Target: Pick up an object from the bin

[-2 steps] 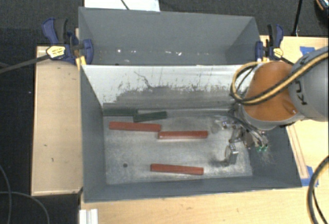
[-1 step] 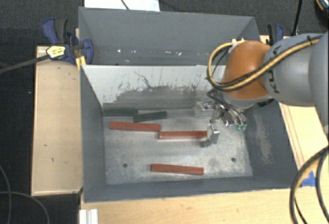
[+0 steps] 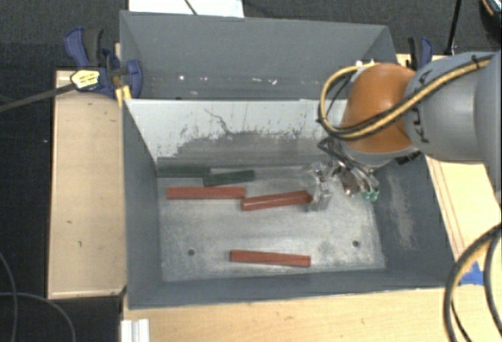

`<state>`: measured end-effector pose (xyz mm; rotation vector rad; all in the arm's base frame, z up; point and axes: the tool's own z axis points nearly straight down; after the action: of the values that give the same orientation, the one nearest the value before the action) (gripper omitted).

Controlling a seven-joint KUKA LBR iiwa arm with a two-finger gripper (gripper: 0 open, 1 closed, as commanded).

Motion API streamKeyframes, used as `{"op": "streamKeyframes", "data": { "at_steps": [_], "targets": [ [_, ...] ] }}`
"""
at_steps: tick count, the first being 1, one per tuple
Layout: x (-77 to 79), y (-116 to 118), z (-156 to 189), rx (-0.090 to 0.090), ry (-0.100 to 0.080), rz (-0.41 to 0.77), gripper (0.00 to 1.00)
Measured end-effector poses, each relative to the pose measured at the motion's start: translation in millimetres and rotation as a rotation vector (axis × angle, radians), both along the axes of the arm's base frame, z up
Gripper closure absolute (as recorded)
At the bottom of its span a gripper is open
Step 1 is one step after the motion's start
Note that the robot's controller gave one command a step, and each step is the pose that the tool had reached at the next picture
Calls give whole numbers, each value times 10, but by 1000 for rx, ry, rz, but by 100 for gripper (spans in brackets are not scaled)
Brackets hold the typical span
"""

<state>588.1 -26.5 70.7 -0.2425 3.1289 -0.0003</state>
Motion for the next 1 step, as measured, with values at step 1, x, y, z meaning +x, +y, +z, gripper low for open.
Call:
{"op": "streamKeyframes", "data": {
  "at_steps": [1],
  "targets": [
    [-408,-214,-3,0,3,151,100]
  ]
}}
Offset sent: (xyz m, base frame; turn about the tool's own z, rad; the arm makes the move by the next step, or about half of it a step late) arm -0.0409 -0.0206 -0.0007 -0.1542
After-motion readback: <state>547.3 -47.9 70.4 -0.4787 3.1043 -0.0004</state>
